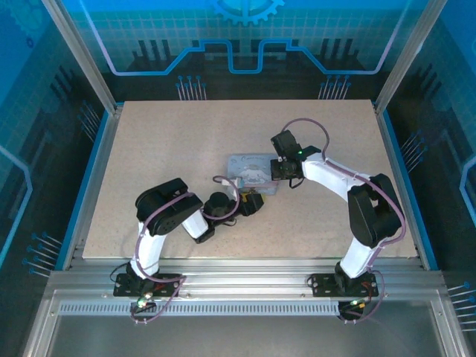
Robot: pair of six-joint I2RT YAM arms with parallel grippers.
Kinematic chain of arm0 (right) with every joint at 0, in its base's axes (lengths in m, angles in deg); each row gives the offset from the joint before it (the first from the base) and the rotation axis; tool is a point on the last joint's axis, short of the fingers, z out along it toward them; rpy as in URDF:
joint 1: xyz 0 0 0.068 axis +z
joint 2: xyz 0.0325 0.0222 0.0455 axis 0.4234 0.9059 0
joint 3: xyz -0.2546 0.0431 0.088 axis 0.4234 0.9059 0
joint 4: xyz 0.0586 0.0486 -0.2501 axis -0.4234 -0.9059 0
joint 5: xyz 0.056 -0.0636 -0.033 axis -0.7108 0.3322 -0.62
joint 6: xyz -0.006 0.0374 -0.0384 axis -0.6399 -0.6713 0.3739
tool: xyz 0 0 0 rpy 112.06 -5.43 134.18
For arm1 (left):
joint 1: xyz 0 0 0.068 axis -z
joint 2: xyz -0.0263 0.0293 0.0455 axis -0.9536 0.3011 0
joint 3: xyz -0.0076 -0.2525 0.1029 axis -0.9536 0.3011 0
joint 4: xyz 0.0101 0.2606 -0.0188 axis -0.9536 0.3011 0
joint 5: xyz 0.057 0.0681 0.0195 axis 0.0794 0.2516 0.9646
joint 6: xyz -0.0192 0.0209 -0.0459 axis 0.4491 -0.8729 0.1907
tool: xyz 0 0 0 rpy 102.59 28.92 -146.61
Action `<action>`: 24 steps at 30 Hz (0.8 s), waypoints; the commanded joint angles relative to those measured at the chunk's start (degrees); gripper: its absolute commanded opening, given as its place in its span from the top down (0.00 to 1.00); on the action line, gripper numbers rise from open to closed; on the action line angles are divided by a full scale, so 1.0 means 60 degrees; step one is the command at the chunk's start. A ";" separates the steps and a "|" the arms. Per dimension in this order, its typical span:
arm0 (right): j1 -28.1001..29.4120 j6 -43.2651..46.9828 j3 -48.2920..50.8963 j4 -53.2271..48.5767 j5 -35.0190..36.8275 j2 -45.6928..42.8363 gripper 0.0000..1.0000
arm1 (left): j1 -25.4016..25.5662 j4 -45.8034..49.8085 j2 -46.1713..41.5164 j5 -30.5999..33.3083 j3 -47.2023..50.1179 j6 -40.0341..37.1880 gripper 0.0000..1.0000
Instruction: Unlock the padlock with the key
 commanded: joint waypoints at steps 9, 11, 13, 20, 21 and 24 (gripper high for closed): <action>0.0141 -0.0121 0.0222 0.0065 -0.0181 -0.0241 1.00 | -0.0248 0.1309 0.0045 -0.0901 -0.0223 0.0188 0.52; 0.0146 -0.0116 0.0249 0.0079 -0.0209 -0.0237 1.00 | -0.0238 0.1603 0.0072 -0.1104 -0.0457 0.0222 0.52; 0.0154 -0.0141 0.0263 0.0115 -0.0255 -0.0207 1.00 | -0.0235 0.1723 0.0131 -0.1194 -0.0607 0.0287 0.50; 0.0168 -0.0185 0.0281 0.0211 -0.0356 -0.0170 1.00 | -0.0200 0.1978 0.0271 -0.1404 -0.0889 0.0437 0.42; 0.0169 -0.0187 0.0281 0.0211 -0.0343 -0.0160 1.00 | -0.0189 0.1932 0.0260 -0.1322 -0.0855 0.0436 0.43; 0.0161 -0.0171 0.0320 0.0211 -0.0311 -0.0213 1.00 | -0.0228 0.1777 0.0202 -0.1170 -0.0718 0.0500 0.48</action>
